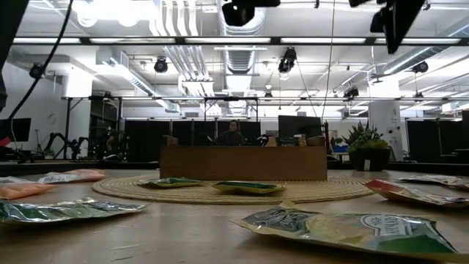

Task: Pick & Place Tea
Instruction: Put the orange tea bag into the right section of the wooden organizer

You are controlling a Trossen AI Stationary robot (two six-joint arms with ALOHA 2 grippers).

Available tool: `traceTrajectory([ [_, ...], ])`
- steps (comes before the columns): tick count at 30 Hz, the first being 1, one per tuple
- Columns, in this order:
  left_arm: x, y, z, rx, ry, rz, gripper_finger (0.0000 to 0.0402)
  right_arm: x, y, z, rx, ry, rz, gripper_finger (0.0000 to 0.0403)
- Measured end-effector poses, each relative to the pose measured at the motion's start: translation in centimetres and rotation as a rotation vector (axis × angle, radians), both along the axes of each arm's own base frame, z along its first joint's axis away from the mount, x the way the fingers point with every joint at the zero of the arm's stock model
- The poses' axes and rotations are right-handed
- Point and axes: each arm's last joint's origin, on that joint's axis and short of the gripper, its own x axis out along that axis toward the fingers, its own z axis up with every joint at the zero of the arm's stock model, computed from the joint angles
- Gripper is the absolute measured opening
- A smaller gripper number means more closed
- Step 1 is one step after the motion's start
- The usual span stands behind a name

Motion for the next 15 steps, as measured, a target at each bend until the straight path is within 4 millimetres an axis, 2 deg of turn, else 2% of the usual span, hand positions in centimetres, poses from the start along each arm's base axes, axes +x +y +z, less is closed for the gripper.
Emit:
traceTrajectory([
  [6,-2.3,-0.3,-1.1,-0.021,-0.060,0.057,0.0002,0.5,0.2,-3.1,0.037,-0.016,0.068,0.0211],
  [15,-6.6,-0.6,-1.3,-0.062,-0.321,0.206,0.0002,0.4,0.3,-9.2,0.044,0.055,0.226,0.0257],
])
